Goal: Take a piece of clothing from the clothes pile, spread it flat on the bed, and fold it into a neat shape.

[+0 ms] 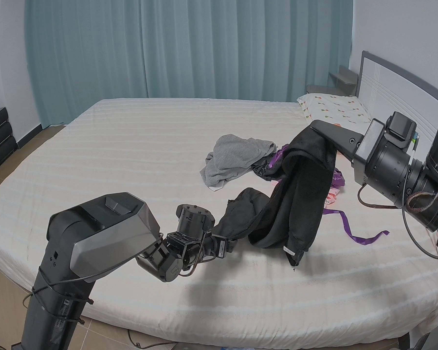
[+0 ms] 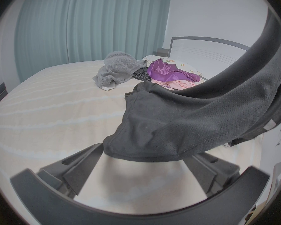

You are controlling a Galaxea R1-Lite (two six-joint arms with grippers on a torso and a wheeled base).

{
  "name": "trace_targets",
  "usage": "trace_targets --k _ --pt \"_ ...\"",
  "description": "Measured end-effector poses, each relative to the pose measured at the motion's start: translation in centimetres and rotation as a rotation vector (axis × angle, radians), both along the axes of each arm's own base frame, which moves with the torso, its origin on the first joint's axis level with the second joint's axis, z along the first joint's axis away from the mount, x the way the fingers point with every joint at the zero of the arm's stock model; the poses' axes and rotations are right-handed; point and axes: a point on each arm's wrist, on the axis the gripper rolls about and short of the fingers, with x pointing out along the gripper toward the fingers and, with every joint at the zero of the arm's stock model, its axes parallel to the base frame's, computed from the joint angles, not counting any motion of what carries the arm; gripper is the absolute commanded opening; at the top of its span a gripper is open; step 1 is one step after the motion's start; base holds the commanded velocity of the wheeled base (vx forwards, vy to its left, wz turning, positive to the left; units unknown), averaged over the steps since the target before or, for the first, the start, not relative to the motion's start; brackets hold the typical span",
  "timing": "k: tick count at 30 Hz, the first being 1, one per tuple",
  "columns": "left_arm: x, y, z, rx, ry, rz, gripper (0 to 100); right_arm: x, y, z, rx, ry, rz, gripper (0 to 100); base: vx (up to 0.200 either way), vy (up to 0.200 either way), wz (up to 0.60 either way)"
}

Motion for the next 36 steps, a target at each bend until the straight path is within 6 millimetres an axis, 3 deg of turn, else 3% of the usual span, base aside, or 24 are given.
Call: trace_targets --k 10,16,19,25,28,32,36 --pt "0.2 -0.2 -1.1 -0.048 0.038 0.041 0 0.5 -0.7 -0.3 -0.001 0.012 -0.028 0 0.000 0.000 0.00" --pt "-0.7 0.7 0.2 -0.175 0.095 0.137 0 1.7 -1.9 -1.0 -0.010 0.038 -0.087 0 0.000 0.000 0.00" --pt "-1.3 1.5 2.2 -0.209 0.087 0.173 0 2.4 -2.6 -1.4 -0.009 0.061 -0.120 0 0.000 0.000 0.00" --pt "-3.0 3.5 8.3 -0.270 0.011 0.276 0 4.6 -3.7 -1.7 0.005 0.080 -0.195 0 0.000 0.000 0.00" --pt "-3.7 4.2 11.4 -0.298 -0.038 0.314 0 5.8 -4.0 -0.5 0.031 0.043 -0.235 0 0.000 0.000 0.00" --pt "-5.0 5.3 17.1 -0.379 -0.120 0.357 0 7.3 -4.9 2.2 0.081 -0.043 -0.305 0 0.000 0.000 0.00" --pt "-6.8 6.5 21.5 -0.450 -0.152 0.388 0 7.9 -5.7 3.2 0.100 -0.078 -0.342 0 0.000 0.000 0.00"
